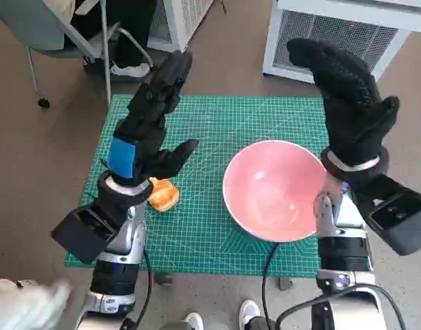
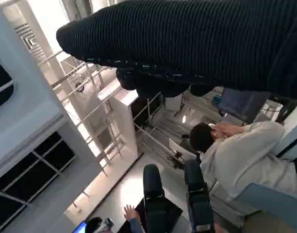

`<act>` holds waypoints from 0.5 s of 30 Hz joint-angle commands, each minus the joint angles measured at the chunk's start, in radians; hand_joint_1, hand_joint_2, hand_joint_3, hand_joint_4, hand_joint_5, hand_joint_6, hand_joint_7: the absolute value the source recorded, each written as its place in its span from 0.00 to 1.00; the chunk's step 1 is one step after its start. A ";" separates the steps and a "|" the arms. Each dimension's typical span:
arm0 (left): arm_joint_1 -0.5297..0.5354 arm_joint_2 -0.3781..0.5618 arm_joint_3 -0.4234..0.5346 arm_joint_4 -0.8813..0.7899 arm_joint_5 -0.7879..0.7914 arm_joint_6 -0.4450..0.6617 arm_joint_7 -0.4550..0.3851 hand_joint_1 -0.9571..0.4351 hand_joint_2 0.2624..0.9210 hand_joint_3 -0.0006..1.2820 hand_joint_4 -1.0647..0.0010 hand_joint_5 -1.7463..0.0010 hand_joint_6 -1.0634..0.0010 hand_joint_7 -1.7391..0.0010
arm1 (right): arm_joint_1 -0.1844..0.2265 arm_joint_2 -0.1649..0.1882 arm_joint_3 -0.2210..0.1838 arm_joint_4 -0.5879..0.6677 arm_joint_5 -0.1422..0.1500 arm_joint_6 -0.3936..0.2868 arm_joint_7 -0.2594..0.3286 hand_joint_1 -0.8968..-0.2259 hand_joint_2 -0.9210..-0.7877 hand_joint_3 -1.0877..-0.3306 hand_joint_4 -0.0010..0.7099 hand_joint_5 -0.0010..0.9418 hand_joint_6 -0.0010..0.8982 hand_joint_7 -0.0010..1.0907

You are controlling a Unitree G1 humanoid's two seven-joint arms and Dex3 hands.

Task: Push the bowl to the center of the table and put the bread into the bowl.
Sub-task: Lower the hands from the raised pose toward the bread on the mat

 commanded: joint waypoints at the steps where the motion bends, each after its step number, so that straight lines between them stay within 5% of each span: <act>1: 0.016 0.004 0.000 -0.013 -0.023 0.004 -0.012 0.29 1.00 0.23 0.77 1.00 0.65 1.00 | 0.027 -0.008 -0.001 0.000 -0.021 -0.001 -0.010 0.49 0.00 0.37 0.34 0.02 0.00 0.55; 15: 0.030 0.001 -0.001 -0.027 -0.046 0.021 -0.030 0.30 1.00 0.23 0.77 1.00 0.65 1.00 | 0.041 -0.016 -0.010 0.000 -0.025 -0.004 -0.016 0.49 0.00 0.36 0.33 0.02 0.00 0.55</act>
